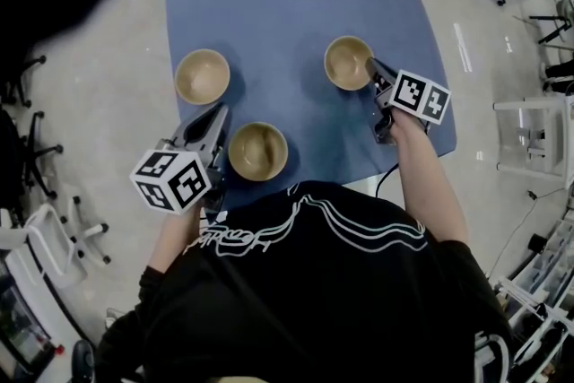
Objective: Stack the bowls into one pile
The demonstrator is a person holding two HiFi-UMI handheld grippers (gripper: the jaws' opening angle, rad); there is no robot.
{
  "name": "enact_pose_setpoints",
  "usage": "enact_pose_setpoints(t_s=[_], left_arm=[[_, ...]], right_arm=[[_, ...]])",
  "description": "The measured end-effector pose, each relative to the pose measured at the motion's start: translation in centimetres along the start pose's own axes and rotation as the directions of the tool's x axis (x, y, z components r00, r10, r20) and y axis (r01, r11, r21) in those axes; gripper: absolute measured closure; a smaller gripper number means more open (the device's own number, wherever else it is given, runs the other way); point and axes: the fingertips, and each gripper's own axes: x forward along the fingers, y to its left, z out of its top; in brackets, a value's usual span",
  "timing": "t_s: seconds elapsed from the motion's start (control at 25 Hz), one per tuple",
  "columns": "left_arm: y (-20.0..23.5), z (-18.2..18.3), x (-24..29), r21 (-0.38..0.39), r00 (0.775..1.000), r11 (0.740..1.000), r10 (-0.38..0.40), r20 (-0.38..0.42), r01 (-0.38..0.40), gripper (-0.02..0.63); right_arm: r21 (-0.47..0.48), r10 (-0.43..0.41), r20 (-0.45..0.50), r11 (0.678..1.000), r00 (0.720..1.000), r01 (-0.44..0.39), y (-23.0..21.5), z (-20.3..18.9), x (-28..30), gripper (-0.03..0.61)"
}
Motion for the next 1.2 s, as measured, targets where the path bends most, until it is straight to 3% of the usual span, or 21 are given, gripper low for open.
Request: enact_pose_setpoints(t_s=[0.28, 1.2], left_arm=[[1.0, 0.8, -1.9, 0.007, 1.0, 1.0, 0.018, 0.015, -0.018, 0.581], [7.2, 5.6, -12.6, 0.041, 0.999, 0.998, 0.054, 0.001, -0.054, 0.58]], right_arm=[[0.005, 0.034, 0.019, 0.999, 0.999, -0.034, 2.5, 0.6, -0.3, 0.538], [-0.003, 0.163, 0.031, 0.987, 0.986, -0.163, 19.7, -1.1, 1.6, 0.538]])
